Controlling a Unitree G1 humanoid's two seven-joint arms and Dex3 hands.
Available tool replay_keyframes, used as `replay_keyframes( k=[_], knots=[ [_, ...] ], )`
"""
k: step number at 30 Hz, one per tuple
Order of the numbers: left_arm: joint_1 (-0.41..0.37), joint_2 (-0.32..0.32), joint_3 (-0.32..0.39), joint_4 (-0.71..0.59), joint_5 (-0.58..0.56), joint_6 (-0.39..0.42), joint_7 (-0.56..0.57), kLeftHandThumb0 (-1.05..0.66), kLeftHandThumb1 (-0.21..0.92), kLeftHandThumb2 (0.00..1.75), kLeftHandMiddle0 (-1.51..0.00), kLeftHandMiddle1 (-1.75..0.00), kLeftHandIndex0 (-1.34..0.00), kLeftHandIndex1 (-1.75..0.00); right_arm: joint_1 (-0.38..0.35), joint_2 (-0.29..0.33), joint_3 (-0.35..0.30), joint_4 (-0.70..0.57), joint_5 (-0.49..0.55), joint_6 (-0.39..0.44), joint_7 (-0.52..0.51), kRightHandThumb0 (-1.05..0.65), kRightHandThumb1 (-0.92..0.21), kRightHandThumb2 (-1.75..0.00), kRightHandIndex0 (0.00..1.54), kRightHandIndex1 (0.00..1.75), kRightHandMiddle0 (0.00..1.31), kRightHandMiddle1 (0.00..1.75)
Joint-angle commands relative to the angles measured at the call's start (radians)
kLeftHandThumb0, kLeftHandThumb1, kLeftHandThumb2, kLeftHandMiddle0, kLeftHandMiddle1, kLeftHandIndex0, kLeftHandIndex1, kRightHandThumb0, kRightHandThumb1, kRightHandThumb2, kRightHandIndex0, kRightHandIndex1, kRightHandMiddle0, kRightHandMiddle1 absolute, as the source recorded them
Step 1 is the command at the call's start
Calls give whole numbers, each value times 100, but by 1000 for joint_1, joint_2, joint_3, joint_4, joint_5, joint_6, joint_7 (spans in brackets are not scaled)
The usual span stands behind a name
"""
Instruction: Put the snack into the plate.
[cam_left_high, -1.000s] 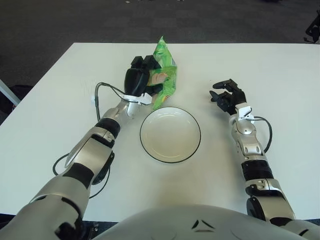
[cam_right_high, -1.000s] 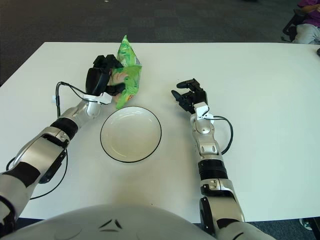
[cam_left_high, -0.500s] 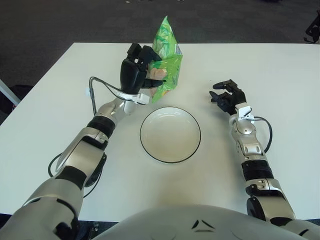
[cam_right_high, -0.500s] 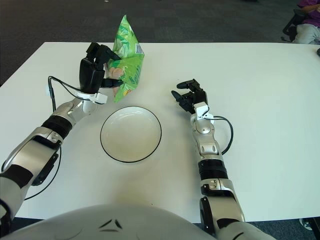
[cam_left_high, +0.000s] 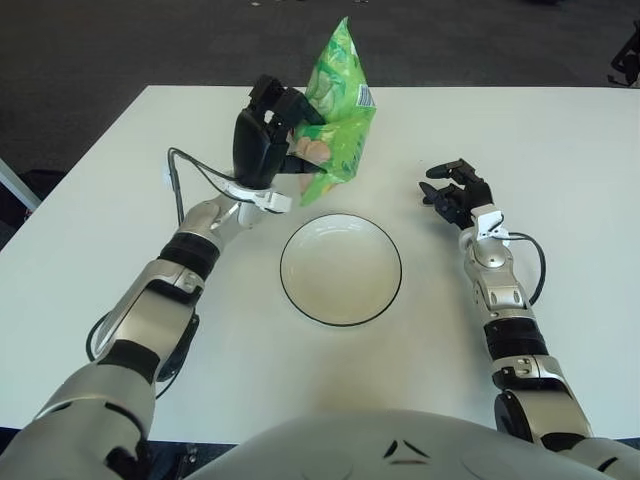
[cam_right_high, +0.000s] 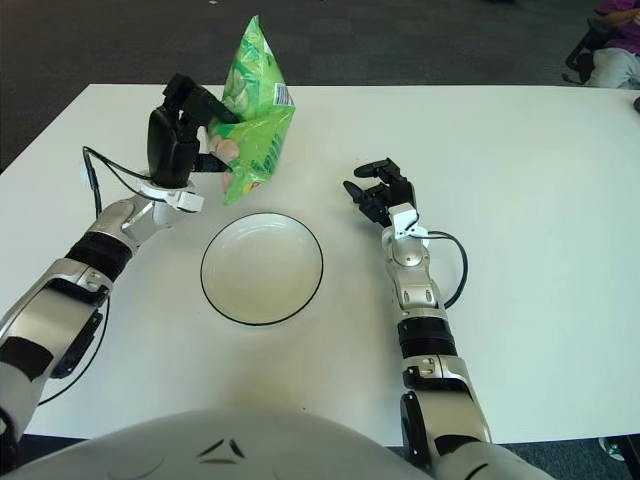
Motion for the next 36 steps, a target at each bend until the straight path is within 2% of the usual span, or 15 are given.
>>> replay_keyframes(
  k=[1,4,8,10,17,23,30,36],
  knots=[
    [10,13,3,-34,-14,-73,-43,43,43,116,-51,-175,-63,-175,-13,-6,-4,9,-10,-1,-7,-1,-92,-11,74,121,50,121],
    [20,14,0,-36,-29,-126,-85,43,43,116,-51,-175,-64,-175,-13,-7,-4,10,-10,-1,-7,-1,-92,-11,74,121,50,120],
    [48,29,-17,-24,-81,-243,-201,43,43,116,-51,-175,-64,-175,-15,-8,-5,13,-9,-2,-8,-1,-92,-11,74,121,50,120],
    [59,36,-12,-25,-94,-275,-246,43,43,116,-51,-175,-65,-175,-15,-9,-6,11,-9,0,-8,-1,-92,-11,74,121,50,120],
    [67,28,34,-6,-96,-320,-317,43,43,117,-52,-175,-66,-175,-20,-13,-9,15,-7,2,-6,-1,-92,-11,74,121,51,120],
    [49,48,38,69,-68,-375,-349,43,42,117,-52,-175,-66,-175,-28,-17,-11,23,-5,1,-5,-1,-92,-11,74,121,51,119],
    [46,94,22,119,-144,-405,-547,43,42,118,-52,-175,-64,-175,-31,-18,-12,23,-4,0,-5,-1,-92,-11,74,122,51,119],
    [28,129,27,126,-171,-414,-673,42,45,114,-50,-175,-59,-175,-30,-22,-15,24,-1,-5,-1,-1,-92,-11,74,122,51,119]
  ],
)
